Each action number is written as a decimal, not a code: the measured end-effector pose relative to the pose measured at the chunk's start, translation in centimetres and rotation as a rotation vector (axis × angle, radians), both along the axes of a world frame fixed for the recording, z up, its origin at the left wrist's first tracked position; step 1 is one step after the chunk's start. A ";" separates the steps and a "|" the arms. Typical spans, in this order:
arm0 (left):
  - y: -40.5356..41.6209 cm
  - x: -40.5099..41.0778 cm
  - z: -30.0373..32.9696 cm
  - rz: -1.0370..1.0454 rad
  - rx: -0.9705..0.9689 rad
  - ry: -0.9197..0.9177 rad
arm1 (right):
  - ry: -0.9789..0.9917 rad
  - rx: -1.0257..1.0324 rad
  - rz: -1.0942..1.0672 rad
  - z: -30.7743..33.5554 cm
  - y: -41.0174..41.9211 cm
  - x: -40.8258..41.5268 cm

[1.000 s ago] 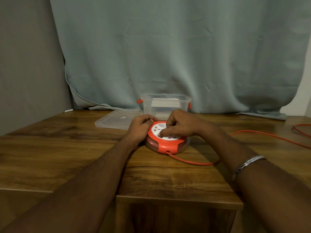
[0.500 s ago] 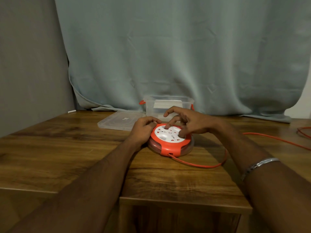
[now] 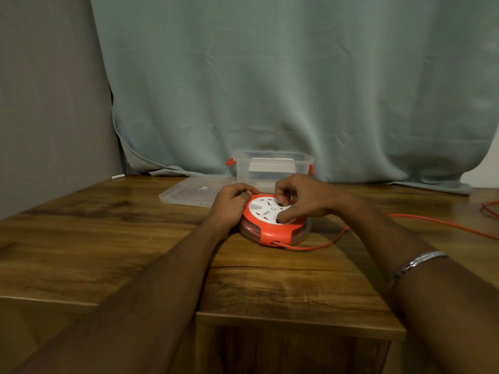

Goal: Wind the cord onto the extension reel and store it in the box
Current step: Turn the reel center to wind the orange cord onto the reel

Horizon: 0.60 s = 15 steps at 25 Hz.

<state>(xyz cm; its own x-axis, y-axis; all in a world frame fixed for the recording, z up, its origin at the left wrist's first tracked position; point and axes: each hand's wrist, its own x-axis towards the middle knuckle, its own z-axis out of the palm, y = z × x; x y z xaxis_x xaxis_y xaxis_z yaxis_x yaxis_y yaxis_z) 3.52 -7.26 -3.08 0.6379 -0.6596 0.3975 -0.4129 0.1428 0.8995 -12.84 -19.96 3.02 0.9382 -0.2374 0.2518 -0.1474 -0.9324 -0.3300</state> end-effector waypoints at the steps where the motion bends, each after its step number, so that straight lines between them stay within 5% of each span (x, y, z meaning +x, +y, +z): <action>1: 0.0 0.1 0.0 0.009 -0.002 -0.003 | 0.009 -0.007 -0.013 -0.1 0.1 0.1; 15: -0.1 -0.1 0.1 0.025 0.000 -0.042 | -0.095 -0.138 -0.142 -0.4 1.8 1.4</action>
